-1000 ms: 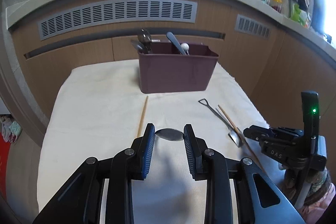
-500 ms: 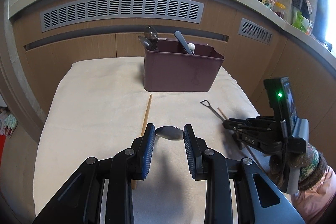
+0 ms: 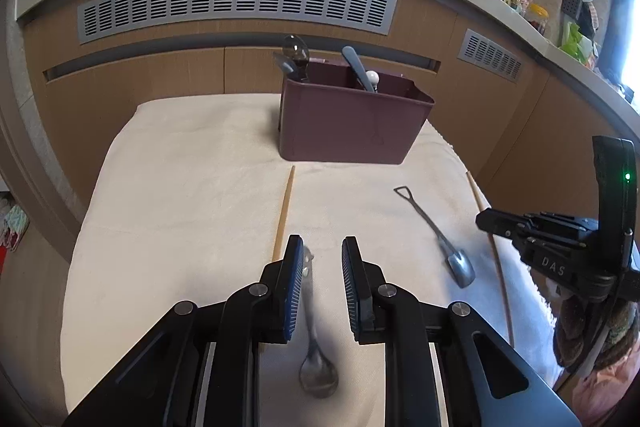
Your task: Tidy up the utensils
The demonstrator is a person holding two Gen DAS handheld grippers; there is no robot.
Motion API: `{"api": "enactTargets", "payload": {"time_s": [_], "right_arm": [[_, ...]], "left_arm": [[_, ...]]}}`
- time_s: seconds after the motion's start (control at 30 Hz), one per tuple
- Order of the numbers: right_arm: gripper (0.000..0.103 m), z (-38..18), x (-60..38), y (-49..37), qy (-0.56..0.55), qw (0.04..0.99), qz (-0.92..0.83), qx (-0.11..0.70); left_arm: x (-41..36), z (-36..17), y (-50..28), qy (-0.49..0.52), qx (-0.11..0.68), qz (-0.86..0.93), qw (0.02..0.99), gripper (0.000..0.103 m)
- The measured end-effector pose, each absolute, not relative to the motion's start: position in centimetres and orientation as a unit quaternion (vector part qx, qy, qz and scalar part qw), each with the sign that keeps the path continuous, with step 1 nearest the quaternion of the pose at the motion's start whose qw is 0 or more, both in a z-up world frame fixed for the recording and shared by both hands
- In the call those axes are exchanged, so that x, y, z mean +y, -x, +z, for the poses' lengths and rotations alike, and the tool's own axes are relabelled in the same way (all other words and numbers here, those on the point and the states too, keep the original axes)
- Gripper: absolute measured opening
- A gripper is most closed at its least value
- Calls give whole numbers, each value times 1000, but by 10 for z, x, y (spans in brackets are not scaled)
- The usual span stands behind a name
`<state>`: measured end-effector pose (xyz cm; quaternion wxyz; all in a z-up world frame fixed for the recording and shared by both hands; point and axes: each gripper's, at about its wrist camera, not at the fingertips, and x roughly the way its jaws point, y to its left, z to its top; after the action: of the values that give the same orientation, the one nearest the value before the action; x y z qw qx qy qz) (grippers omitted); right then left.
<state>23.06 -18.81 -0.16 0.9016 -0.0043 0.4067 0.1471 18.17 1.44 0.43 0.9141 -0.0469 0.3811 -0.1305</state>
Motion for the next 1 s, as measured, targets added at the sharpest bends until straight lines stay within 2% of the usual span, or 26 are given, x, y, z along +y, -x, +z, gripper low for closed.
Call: {"api": "enactTargets", "payload": {"time_s": [0.07, 0.27, 0.47, 0.57, 0.7, 1.0], "right_arm": [[6, -3, -190, -228, 0, 901, 147, 407], [6, -1, -198, -224, -17, 905, 145, 399], [6, 15, -201, -208, -19, 917, 149, 369], [6, 22, -203, -201, -24, 921, 150, 359], [6, 29, -204, -192, -20, 926, 147, 346], [6, 57, -205, -174, -10, 941, 145, 305]], "left_arm": [[15, -2, -173, 29, 395, -134, 908, 22], [-1, -42, -133, 5, 446, -157, 881, 34], [-3, -68, -140, 16, 474, -107, 874, 34], [-4, -71, -144, 18, 469, -97, 878, 29], [-2, -64, -140, 19, 459, -99, 883, 29], [4, 3, -128, 3, 362, -107, 926, 29]]}}
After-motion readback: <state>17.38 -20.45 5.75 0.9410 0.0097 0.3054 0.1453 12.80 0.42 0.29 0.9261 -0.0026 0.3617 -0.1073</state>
